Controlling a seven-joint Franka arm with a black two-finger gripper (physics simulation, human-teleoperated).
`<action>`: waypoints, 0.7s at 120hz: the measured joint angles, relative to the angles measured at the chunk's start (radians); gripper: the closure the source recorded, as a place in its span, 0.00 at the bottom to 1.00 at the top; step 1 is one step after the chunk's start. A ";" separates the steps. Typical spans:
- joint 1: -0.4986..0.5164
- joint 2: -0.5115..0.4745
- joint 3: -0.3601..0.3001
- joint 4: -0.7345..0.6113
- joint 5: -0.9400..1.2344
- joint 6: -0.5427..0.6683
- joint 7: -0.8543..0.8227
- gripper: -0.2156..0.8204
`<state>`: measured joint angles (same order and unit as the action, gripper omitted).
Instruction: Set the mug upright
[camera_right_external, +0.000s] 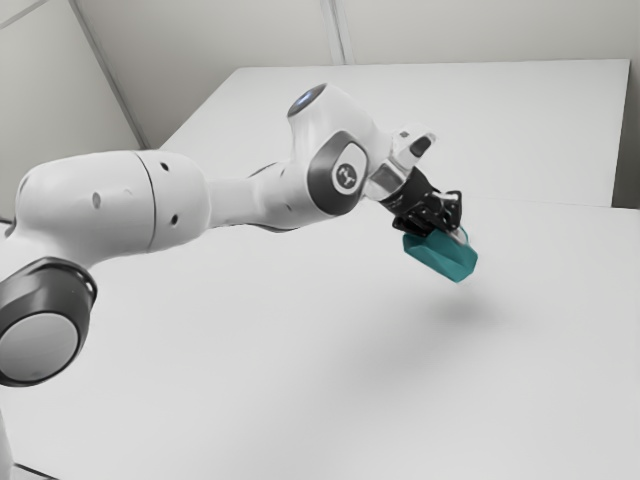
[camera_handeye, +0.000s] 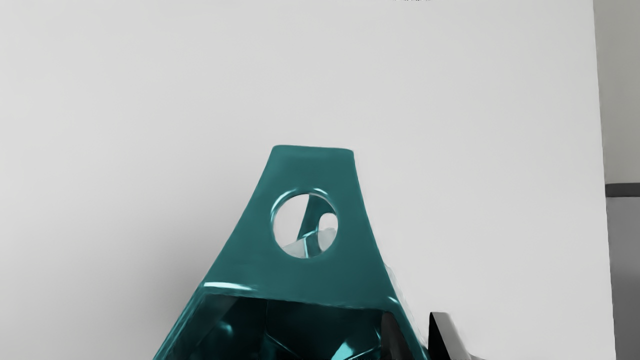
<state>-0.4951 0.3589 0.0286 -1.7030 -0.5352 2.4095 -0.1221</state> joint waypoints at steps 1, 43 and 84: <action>0.001 -0.005 0.004 -0.001 0.015 -0.008 -0.002 0.95; 0.108 -0.221 0.034 -0.111 0.490 -0.299 -0.077 0.95; 0.260 -0.377 0.034 -0.337 0.599 -0.344 -0.065 0.96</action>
<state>-0.2349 -0.0178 0.0627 -2.0398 0.0634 2.0650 -0.1866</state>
